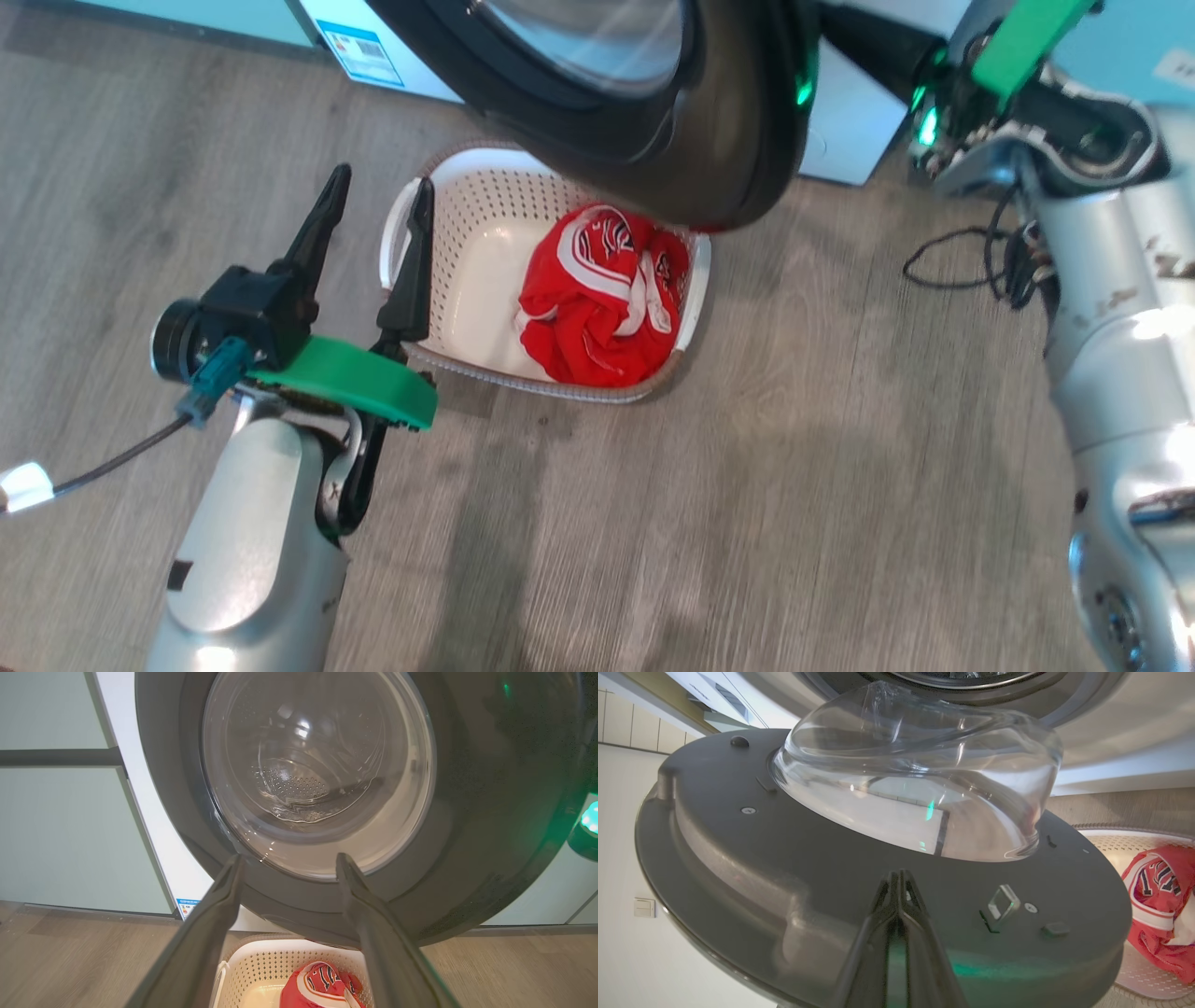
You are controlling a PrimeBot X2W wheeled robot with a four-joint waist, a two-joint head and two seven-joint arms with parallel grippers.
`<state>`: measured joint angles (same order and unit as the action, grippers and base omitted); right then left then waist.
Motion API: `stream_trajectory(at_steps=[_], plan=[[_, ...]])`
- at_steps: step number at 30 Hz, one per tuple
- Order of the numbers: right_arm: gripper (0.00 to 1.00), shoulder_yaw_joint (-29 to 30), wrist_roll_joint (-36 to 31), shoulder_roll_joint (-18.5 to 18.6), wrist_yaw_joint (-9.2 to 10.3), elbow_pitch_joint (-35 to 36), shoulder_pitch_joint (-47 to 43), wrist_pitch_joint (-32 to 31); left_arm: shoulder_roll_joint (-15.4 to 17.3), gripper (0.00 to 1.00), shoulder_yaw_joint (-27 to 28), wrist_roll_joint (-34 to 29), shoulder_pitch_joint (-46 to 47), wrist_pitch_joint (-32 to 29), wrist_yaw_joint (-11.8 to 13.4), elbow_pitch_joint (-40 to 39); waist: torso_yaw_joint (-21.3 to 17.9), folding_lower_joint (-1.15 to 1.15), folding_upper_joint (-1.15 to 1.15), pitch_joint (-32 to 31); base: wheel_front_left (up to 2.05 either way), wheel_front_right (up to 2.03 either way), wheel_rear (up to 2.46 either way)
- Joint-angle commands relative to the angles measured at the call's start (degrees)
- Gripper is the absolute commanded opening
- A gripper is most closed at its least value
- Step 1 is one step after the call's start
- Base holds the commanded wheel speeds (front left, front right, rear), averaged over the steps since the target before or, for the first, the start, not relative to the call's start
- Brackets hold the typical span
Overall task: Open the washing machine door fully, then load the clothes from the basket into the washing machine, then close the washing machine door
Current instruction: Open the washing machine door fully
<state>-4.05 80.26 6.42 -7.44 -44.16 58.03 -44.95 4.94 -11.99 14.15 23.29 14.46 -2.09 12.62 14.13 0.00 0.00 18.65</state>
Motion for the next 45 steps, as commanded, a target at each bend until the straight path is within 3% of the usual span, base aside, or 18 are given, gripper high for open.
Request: stream_trajectory(at_steps=[1,22,45], plan=[[0.0,-1.3,0.6,-2.2,-0.05,2.5,-0.5,-1.0,1.5,1.0,2.3,0.6,0.0,0.5,0.5,-1.2,0.5,0.0,0.0,-1.1,0.0,0.0,0.0],[0.0,-8.2,5.0,-3.5,-0.05,8.6,-10.2,-3.8,1.9,1.0,3.1,2.6,-4.1,-0.2,2.9,0.7,6.9,0.0,0.0,-6.8,0.0,0.0,0.0],[0.0,-20.1,14.1,-3.5,-0.05,8.9,-11.6,2.2,1.5,1.0,2.5,4.3,-6.4,-0.4,4.5,0.2,13.3,0.0,0.0,-8.5,0.0,0.0,0.0]])
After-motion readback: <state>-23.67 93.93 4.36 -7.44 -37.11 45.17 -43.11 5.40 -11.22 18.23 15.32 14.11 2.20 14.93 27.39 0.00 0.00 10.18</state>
